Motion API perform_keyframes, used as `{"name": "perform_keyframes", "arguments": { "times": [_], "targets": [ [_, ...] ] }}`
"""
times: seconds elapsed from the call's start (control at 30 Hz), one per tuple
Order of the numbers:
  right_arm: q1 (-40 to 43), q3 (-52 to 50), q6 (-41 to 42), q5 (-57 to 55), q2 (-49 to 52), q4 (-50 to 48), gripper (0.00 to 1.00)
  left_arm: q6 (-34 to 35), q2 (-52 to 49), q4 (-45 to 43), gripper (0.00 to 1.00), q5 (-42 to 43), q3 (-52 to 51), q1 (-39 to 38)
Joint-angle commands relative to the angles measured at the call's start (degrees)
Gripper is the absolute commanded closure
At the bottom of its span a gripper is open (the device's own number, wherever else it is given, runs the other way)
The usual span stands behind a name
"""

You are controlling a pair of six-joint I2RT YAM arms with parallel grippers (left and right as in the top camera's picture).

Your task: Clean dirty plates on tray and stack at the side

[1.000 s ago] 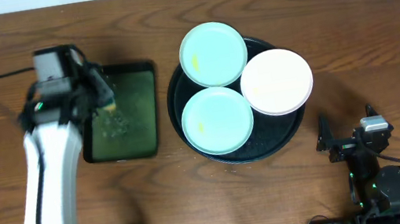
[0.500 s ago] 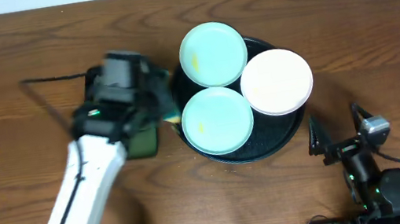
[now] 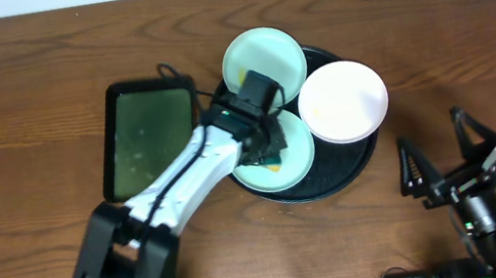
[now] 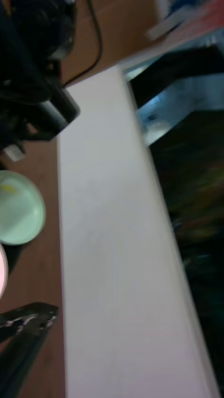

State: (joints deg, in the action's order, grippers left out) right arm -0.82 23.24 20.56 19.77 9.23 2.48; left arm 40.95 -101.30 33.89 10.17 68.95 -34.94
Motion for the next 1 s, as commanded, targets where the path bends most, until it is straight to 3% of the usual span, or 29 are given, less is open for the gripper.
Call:
{"name": "perform_keyframes", "arguments": {
  "times": [0.0, 0.17, 0.3, 0.37, 0.5, 0.7, 0.83, 0.9, 0.97],
  "targets": [
    [0.98, 11.54, -9.33, 5.66, 8.63, 6.10, 0.01, 0.74, -2.45, -0.13, 0.50, -0.33, -0.33, -1.40],
    [0.94, 15.04, -8.92, 18.40, 16.87, 5.64, 0.01, 0.66, -2.19, -0.61, 0.43, -0.35, -0.02, -1.16],
    [0.94, 16.37, -3.37, 19.52, 22.18, 0.70, 0.01, -0.39, -0.09, 0.17, 0.42, -0.35, 0.79, 0.28],
    [0.94, 20.09, -2.75, 19.54, 25.40, 2.99, 0.01, -0.42, 2.40, 1.27, 0.43, -0.37, 1.03, 1.70],
    [0.87, 33.16, -5.77, 19.52, 34.58, 20.06, 0.01, -1.31, 8.98, 2.73, 0.42, -0.37, 1.05, 5.66],
    [-2.34, 61.92, -18.25, 8.61, 56.13, 60.85, 0.01, -4.28, 18.14, 4.98, 0.42, -0.37, 1.03, 12.76],
    [-5.14, 66.60, -18.91, 15.58, 64.35, 64.30, 0.01, -4.31, 20.20, 7.06, 0.42, -0.37, 1.03, 15.98],
    [-6.36, 65.85, -16.83, 14.32, 66.84, 65.13, 0.30, -4.31, 20.13, 7.82, 0.42, -0.37, 1.03, 16.72],
    [-7.85, 64.57, -8.35, 5.22, 68.98, 67.80, 0.34, -4.31, 20.06, 8.72, 0.43, -0.37, 1.03, 17.09]
  ]
}}
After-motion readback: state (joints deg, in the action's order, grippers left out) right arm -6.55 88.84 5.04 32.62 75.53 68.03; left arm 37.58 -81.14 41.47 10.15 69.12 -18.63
